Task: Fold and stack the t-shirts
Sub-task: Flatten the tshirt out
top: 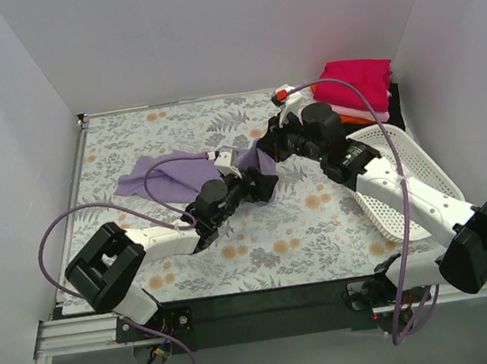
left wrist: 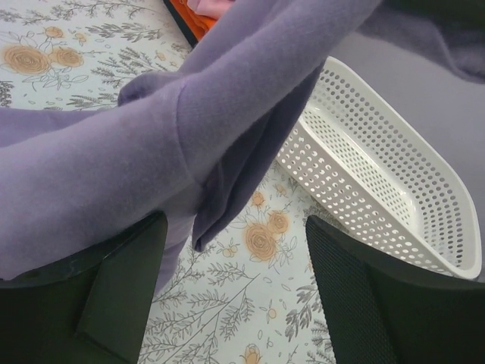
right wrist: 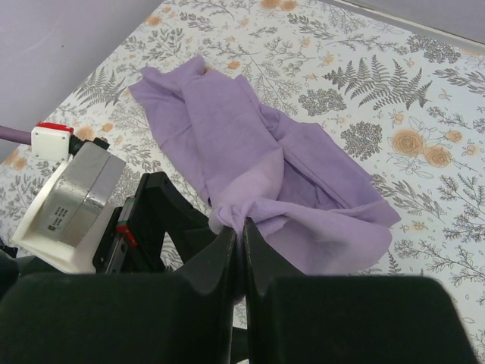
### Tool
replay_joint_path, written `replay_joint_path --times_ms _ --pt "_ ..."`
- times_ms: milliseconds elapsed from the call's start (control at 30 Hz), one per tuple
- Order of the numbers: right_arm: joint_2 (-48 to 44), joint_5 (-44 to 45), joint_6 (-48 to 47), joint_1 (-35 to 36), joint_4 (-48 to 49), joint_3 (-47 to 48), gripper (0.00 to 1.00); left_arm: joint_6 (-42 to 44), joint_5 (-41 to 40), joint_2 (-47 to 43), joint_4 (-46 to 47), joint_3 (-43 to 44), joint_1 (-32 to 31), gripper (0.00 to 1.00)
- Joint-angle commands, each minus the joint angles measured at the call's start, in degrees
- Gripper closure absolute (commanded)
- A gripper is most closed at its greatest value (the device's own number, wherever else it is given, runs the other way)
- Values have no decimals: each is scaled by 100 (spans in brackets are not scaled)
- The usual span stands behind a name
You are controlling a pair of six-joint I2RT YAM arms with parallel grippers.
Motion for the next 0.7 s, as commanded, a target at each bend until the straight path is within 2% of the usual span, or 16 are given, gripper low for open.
replay_joint_path --times_ms 0,67,200,333,433,467,533,567,667 --pt "-10 -15 82 65 408 -35 99 -146 11 148 533 290 -38 33" --pt "7 -24 91 74 417 -43 99 -181 11 280 534 396 -46 35" --pt "43 -15 82 74 417 -52 99 -251 -15 464 727 458 -73 49" --pt "60 -59 82 74 426 -44 99 -181 -85 649 587 633 -90 50" --pt "60 -68 82 83 435 -61 99 -190 -278 720 534 686 -90 67" --pt "52 -59 82 83 435 -78 99 -181 -340 720 482 704 -82 80" --pt "16 54 56 82 426 -96 99 -164 -437 676 315 713 -82 96" --pt "-1 116 47 83 426 -131 99 -129 -524 571 253 660 -82 100" --pt "-28 415 -23 74 408 -166 99 -49 -717 134 -10 520 -90 100"
